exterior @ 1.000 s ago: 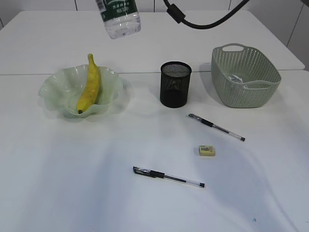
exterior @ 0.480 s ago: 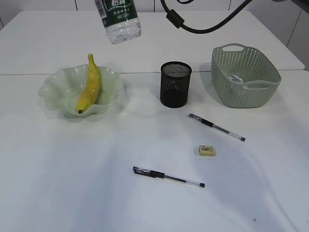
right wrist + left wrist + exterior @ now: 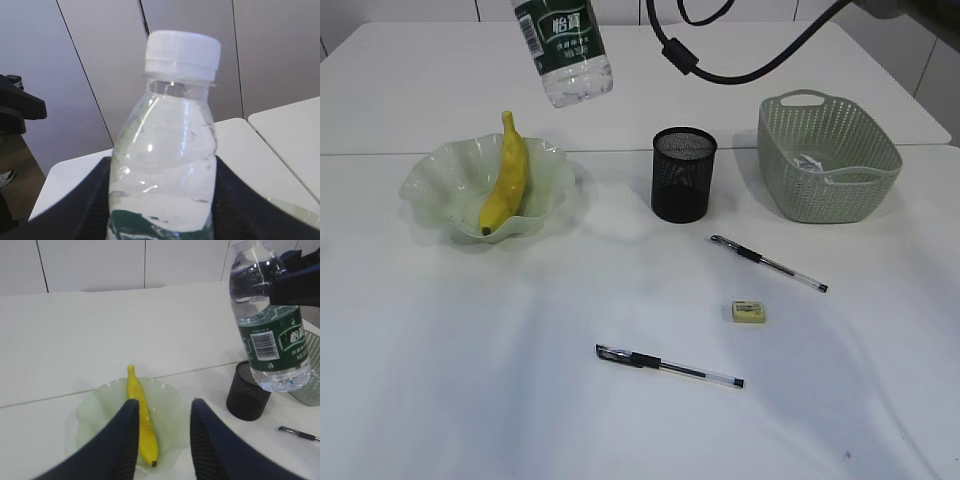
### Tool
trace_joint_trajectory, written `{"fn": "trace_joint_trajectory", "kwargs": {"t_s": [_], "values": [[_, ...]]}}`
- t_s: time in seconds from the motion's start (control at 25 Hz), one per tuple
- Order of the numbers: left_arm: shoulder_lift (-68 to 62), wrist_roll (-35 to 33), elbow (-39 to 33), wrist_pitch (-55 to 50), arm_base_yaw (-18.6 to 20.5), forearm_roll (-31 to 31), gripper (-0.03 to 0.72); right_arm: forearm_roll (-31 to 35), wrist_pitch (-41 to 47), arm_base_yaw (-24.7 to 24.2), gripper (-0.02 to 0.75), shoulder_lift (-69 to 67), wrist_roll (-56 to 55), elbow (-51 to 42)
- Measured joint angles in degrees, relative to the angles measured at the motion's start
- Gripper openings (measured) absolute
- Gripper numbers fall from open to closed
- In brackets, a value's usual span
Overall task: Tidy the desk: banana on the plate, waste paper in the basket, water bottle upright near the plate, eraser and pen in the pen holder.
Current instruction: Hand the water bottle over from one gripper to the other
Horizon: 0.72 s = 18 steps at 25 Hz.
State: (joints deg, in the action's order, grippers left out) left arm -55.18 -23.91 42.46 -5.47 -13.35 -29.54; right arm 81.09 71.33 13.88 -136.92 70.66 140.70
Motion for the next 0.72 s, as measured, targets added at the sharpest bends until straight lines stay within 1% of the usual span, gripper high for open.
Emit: {"fn": "trace_joint_trajectory", "kwargs": {"t_s": [0.08,0.2,0.48,0.6,0.72], "values": [[0.0,0.0,-0.89,1.79,-0.5,-0.11,0.239,0.11,0.0,0.0,0.377,0.0,0.09,0.0],[0.0,0.0,-2.52,6.27,-2.65,-0.13,0.239,0.11,0.0,0.0,0.377,0.0,0.2,0.0],[0.0,0.0,-8.01,19.98,-11.57,-0.23,0.239,0.44,-0.09,0.0,0.377,-0.04,0.29,0.0],[0.0,0.0,-8.82,22.1,-13.39,-0.34,0.239,0.43,-0.09,0.0,0.377,-0.04,0.29,0.0],[0.0,0.0,-9.46,22.99,-13.88,-0.08,0.239,0.66,-0.09,-0.09,0.377,-0.04,0.56,0.0]]}}
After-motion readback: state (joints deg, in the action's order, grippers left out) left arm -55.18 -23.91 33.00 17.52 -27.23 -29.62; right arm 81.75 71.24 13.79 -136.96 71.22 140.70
